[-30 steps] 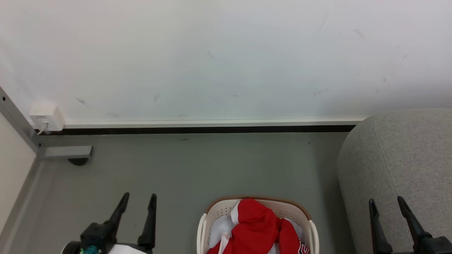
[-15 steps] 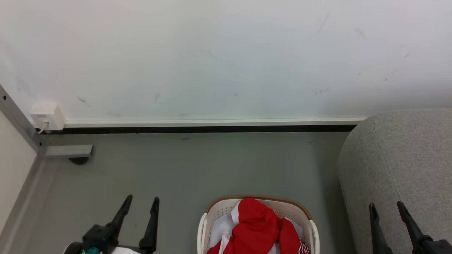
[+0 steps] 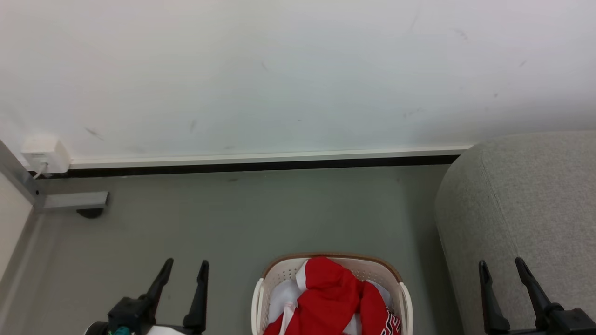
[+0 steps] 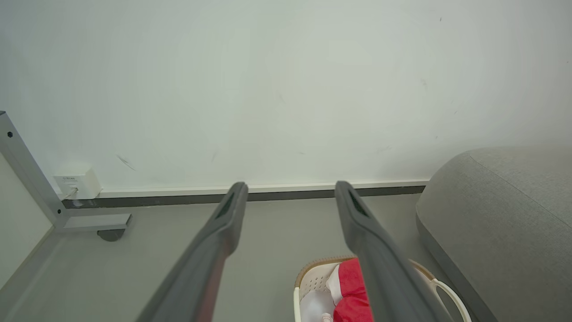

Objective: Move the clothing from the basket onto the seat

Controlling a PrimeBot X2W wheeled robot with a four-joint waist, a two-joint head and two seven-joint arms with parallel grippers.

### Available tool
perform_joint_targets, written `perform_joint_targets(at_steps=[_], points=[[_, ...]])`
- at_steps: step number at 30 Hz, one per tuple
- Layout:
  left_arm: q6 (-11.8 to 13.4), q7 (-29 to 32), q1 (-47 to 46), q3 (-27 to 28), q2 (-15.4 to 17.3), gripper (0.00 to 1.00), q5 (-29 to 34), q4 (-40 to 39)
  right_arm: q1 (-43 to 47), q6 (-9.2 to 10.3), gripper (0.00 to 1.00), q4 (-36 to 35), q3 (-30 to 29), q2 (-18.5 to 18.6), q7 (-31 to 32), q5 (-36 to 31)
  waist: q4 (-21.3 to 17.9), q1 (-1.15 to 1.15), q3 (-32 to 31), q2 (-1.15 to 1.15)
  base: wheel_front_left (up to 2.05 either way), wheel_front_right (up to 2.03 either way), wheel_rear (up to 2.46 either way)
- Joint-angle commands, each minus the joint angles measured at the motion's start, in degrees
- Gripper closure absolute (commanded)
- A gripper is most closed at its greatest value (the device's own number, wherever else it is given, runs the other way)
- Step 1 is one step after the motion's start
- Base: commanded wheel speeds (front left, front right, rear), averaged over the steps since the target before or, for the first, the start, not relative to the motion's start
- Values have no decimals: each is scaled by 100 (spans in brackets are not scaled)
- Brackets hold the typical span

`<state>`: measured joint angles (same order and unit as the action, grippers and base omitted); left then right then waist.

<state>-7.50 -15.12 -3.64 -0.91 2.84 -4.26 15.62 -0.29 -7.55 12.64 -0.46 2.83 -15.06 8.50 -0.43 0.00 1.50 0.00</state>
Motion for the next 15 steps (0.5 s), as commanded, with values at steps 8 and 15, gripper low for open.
perform_joint_targets(at_steps=[8, 15], points=[[4, -4, -459, -286, 165, 0, -170, -49, -371, 12, 0, -356, 140, 8, -10, 132, -449, 0, 632, 0, 0, 0, 0], [6, -4, -1132, -924, 498, 0, -257, 167, -839, 12, 0, -767, 376, 8, -9, 366, -868, 0, 1486, 0, 0, 0, 0]])
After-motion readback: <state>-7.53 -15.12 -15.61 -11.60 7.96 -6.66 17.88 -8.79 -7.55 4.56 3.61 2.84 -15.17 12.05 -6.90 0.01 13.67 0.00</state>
